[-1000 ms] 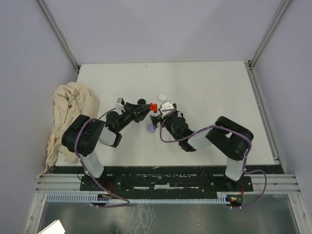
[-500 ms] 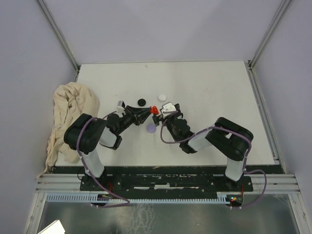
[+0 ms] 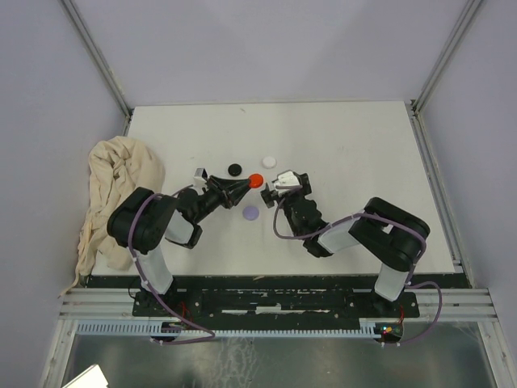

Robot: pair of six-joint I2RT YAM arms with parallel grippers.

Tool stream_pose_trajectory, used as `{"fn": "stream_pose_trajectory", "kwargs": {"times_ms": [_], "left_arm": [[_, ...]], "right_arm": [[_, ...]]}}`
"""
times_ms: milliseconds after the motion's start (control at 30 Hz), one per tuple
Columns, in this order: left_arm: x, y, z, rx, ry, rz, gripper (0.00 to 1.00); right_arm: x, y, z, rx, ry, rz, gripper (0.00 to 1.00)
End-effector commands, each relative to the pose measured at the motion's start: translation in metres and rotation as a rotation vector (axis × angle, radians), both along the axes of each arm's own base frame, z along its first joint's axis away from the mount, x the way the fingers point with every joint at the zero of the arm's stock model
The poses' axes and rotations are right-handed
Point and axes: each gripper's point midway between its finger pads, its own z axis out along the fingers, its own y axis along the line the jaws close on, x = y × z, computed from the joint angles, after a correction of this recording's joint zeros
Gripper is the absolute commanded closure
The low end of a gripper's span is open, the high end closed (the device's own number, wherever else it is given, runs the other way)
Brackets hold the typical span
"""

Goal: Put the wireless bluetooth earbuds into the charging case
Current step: Close the charging case, then place the charging case at the center of the board.

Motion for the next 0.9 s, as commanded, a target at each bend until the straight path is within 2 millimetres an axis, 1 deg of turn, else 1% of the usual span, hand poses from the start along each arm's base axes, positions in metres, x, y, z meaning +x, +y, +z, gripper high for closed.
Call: {"fn": "stream_pose_trajectory", "kwargs": {"times_ms": [0,33,67,133,167,233,367,500,733,767,867], "left_arm": [[0.004,0.000,0.003,0.000,-0.022,-0.004,0.97],[0.007,-0.002,-0.003,0.020,-0.011,-0.004,0.97],[0.010,-0.003,-0.009,0.059,-0.011,-0.004,0.97],[0.015,-0.004,-0.021,0.129,-0.014,-0.006,0.97],[0.019,-0.005,-0.026,0.158,-0.012,-0.005,0.97],[0.025,-0.006,-0.034,0.218,-0.009,-0.006,0.97],[0.042,-0.005,-0.049,0.350,-0.007,0.011,0.97],[0.059,-0.006,-0.057,0.427,-0.002,0.020,0.97],[0.083,-0.008,-0.080,0.526,0.026,0.028,0.97],[0.085,-0.006,-0.085,0.546,0.037,0.030,0.97],[0.090,-0.004,-0.093,0.583,0.050,0.038,0.97]], "right_arm": [[0.003,-0.036,0.026,0.084,-0.008,-0.186,0.01],[0.005,-0.047,0.025,0.082,0.037,-0.256,0.01],[0.009,-0.051,0.034,0.106,0.077,-0.288,0.01],[0.015,-0.055,0.030,0.090,0.242,-0.271,0.00],[0.023,-0.066,0.027,0.101,0.326,-0.275,0.00],[0.024,-0.074,0.023,0.118,0.424,-0.242,0.01],[0.024,-0.080,0.036,0.096,0.437,-0.213,0.00],[0.023,-0.084,0.033,0.069,0.465,-0.224,0.02],[0.022,-0.087,0.032,0.074,0.472,-0.217,0.02],[0.022,-0.087,0.032,0.074,0.472,-0.215,0.02],[0.022,-0.088,0.032,0.067,0.476,-0.212,0.02]]}}
